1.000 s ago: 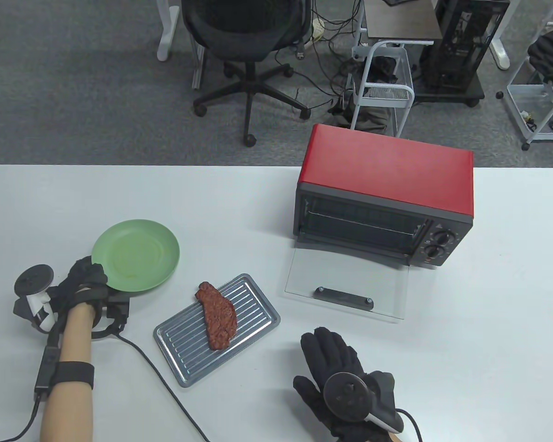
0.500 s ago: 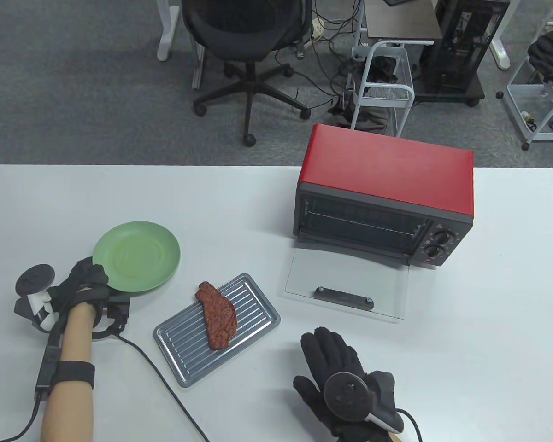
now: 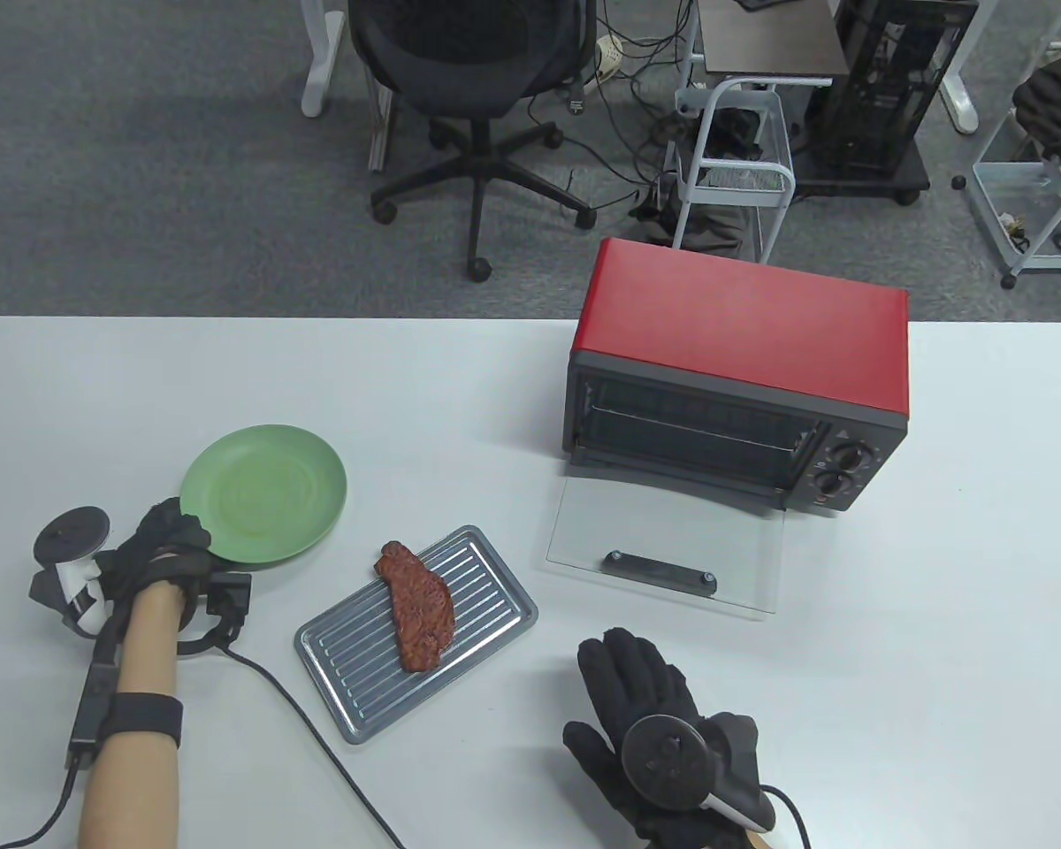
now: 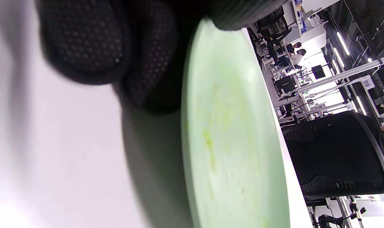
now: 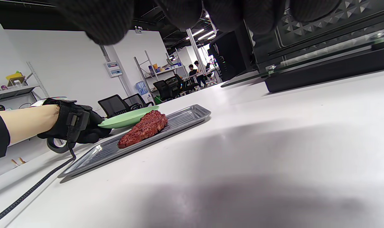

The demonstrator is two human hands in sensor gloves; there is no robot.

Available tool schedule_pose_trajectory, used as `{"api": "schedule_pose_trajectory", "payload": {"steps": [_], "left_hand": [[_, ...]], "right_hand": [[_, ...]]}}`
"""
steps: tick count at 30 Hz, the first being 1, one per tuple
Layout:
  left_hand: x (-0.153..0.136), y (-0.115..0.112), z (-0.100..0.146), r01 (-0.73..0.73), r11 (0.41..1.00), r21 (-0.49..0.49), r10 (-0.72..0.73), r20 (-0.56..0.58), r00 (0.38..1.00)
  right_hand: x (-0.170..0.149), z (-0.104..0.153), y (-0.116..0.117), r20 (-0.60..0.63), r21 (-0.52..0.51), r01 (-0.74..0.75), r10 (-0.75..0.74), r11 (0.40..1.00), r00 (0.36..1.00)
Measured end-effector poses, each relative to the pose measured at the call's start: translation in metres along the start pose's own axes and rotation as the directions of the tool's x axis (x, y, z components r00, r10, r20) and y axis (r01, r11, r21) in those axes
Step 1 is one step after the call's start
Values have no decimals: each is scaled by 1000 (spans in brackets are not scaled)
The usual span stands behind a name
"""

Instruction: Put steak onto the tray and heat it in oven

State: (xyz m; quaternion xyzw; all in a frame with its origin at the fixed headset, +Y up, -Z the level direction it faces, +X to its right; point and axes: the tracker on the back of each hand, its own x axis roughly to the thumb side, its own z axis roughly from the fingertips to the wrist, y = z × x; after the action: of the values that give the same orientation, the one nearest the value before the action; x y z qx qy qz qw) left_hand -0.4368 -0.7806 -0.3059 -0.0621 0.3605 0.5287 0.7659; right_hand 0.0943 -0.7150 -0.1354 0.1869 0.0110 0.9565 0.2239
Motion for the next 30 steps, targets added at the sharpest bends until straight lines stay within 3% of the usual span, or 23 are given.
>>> {"api": "schedule_pose_trajectory", "payload": {"steps": [30], "left_hand": [[1,5,5,24,998,-59,-22,28,999]], "right_hand": [[0,0,0,-12,-13,5,-5,1000,1000]]}}
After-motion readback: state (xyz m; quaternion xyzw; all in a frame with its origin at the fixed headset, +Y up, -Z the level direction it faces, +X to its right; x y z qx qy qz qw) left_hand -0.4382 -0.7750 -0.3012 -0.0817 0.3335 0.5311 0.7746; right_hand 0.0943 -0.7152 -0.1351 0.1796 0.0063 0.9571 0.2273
